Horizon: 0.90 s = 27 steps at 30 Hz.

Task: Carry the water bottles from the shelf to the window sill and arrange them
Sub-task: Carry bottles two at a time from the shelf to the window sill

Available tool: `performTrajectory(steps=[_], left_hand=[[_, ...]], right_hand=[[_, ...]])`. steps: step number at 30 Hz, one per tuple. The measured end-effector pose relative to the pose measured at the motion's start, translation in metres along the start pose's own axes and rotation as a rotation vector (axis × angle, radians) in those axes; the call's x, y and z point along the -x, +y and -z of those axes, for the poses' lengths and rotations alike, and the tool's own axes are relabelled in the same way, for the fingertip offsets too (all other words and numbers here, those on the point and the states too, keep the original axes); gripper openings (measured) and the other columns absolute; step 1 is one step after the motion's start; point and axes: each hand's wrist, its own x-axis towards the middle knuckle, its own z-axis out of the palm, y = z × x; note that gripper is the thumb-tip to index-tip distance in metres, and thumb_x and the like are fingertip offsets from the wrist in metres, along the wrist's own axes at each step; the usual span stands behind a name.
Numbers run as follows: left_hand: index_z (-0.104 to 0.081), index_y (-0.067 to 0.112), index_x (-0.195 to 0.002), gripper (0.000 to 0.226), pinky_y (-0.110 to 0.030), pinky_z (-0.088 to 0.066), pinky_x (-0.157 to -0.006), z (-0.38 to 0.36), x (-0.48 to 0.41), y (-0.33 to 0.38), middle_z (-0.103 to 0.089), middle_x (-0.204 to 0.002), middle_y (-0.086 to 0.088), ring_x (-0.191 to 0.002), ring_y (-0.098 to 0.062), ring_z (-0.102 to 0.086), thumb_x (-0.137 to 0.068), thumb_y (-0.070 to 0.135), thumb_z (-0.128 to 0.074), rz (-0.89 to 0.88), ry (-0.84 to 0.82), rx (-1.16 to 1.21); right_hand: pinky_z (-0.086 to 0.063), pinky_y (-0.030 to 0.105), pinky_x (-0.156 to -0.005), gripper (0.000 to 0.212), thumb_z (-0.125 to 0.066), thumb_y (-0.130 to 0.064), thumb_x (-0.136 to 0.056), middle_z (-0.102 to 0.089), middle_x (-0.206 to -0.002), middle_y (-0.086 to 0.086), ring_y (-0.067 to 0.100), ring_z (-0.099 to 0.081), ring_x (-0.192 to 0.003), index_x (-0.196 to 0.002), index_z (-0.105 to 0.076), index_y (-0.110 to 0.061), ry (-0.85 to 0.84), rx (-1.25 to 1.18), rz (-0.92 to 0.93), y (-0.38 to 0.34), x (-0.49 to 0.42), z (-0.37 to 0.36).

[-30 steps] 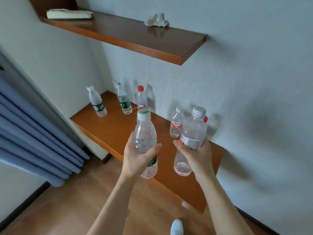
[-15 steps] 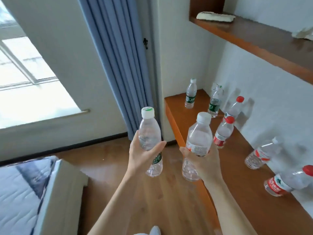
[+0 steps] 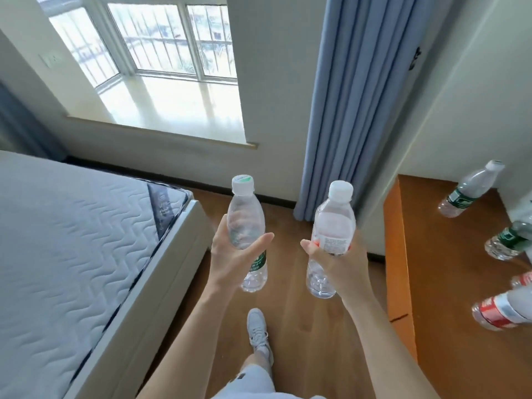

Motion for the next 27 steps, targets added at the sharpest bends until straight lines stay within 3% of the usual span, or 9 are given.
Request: performTrajectory(steps=[4, 8, 12, 15, 23, 27], left_hand=[[-0.059, 0.032, -0.116, 0.066, -0.01, -0.053, -0.07, 0.012, -0.042, -0.02, -0.07, -0.101, 0.012, -0.097, -0.004, -0.069, -0.059, 0.054, -0.085, 0.038, 0.066, 0.018], [-0.059, 0.033, -0.118, 0.07, -0.011, -0.054, -0.072, 0.021, -0.113, -0.033, -0.069, -0.101, 0.017, -0.099, -0.001, -0.067, -0.058, 0.058, -0.083, 0.026, 0.107, 0.023], [-0.057, 0.05, -0.107, 0.055, -0.032, -0.059, -0.085, 0.036, -0.198, -0.041, -0.068, -0.102, 0.017, -0.099, -0.006, -0.068, -0.06, 0.056, -0.085, 0.014, 0.131, 0.018], [-0.057, 0.05, -0.105, 0.052, -0.046, -0.059, -0.088, 0.05, -0.261, -0.045, -0.069, -0.101, 0.013, -0.1, -0.012, -0.069, -0.061, 0.055, -0.086, -0.007, 0.12, 0.008], [-0.062, 0.034, -0.1, 0.049, -0.042, -0.059, -0.085, 0.073, -0.388, -0.051, -0.069, -0.093, 0.011, -0.092, -0.013, -0.069, -0.06, 0.049, -0.086, -0.024, 0.158, -0.011], [-0.061, 0.036, -0.1, 0.049, -0.03, -0.057, -0.08, 0.075, -0.434, -0.064, -0.068, -0.092, 0.016, -0.09, -0.008, -0.068, -0.06, 0.051, -0.085, -0.021, 0.17, -0.009]], right_hand=[[-0.061, 0.047, -0.085, 0.064, -0.088, -0.045, -0.062, -0.07, -0.101, -0.001, 0.017, -0.07, -0.095, -0.115, -0.058, -0.026, -0.039, 0.025, -0.018, 0.001, -0.042, -0.035], [-0.06, 0.049, -0.084, 0.061, -0.087, -0.046, -0.06, -0.07, -0.098, -0.001, 0.017, -0.07, -0.092, -0.111, -0.059, -0.027, -0.069, 0.014, -0.027, -0.006, -0.108, -0.074], [-0.059, 0.052, -0.088, 0.067, -0.086, -0.048, -0.059, -0.069, -0.1, 0.002, 0.021, -0.069, -0.096, -0.114, -0.059, -0.021, -0.096, 0.02, -0.035, -0.019, -0.182, -0.121], [-0.059, 0.049, -0.089, 0.07, -0.084, -0.052, -0.057, -0.069, -0.103, 0.001, 0.021, -0.069, -0.099, -0.115, -0.059, -0.023, -0.099, 0.04, -0.028, -0.031, -0.232, -0.157], [-0.057, 0.052, -0.088, 0.064, -0.085, -0.048, -0.059, -0.069, -0.1, 0.002, 0.022, -0.069, -0.097, -0.111, -0.057, -0.022, -0.13, 0.069, -0.025, -0.041, -0.331, -0.225], [-0.058, 0.051, -0.087, 0.068, -0.085, -0.05, -0.058, -0.068, -0.101, 0.001, 0.021, -0.068, -0.098, -0.114, -0.057, -0.021, -0.144, 0.071, -0.011, -0.039, -0.381, -0.252]])
